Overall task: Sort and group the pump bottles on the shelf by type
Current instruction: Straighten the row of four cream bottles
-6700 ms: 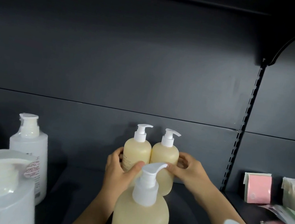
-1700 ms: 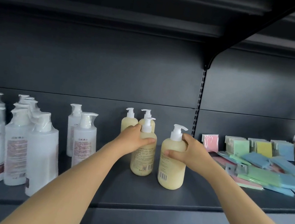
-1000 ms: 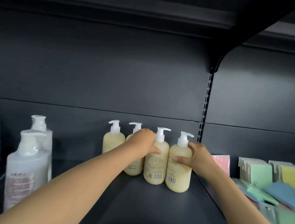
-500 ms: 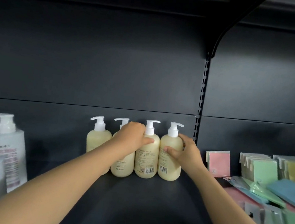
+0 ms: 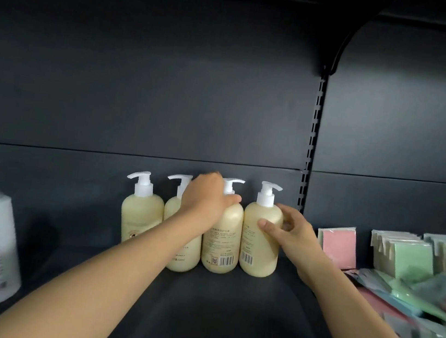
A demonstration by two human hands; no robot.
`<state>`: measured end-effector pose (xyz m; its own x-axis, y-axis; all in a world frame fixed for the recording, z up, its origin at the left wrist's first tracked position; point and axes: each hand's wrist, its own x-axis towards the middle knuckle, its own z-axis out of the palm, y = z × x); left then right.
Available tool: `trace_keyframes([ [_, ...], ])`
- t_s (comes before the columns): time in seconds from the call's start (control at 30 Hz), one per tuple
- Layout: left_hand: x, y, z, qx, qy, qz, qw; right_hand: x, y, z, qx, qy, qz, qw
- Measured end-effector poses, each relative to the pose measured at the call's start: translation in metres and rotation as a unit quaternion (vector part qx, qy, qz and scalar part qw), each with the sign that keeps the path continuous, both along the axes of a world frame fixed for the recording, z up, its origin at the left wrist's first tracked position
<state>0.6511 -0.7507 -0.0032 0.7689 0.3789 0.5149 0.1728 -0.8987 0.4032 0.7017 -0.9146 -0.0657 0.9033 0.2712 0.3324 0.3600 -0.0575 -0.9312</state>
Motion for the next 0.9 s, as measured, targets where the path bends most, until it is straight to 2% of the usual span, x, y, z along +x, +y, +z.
trace_keyframes([
  [0.13, 0.001, 0.011, 0.019, 0.030, 0.092, -0.043, 0.994, -0.002, 0.005, 0.005, -0.032, -0.017, -0.024, 0.999],
  [0.3, -0.004, 0.017, 0.045, 0.086, 0.201, -0.108, 0.970, 0.000, 0.001, 0.030, -0.121, -0.015, 0.036, 0.992],
  [0.43, -0.005, 0.009, 0.058, 0.143, 0.182, -0.131, 0.964, 0.009, -0.005, 0.070, -0.098, -0.071, 0.072, 0.990],
  [0.53, -0.003, 0.009, 0.061, 0.164, 0.171, -0.150, 0.960, 0.014, -0.003, 0.088, -0.178, -0.069, 0.113, 0.975],
  [0.7, 0.001, 0.019, 0.058, 0.123, 0.166, -0.196, 0.959, 0.019, -0.011, 0.099, -0.294, -0.062, 0.158, 0.941],
  [0.8, 0.002, 0.024, 0.061, 0.108, 0.172, -0.218, 0.955, 0.026, -0.017, 0.098, -0.216, -0.002, 0.206, 0.954],
  [0.9, 0.002, 0.029, 0.063, 0.099, 0.178, -0.237, 0.950, 0.027, -0.014, 0.098, -0.174, -0.017, 0.180, 0.968],
])
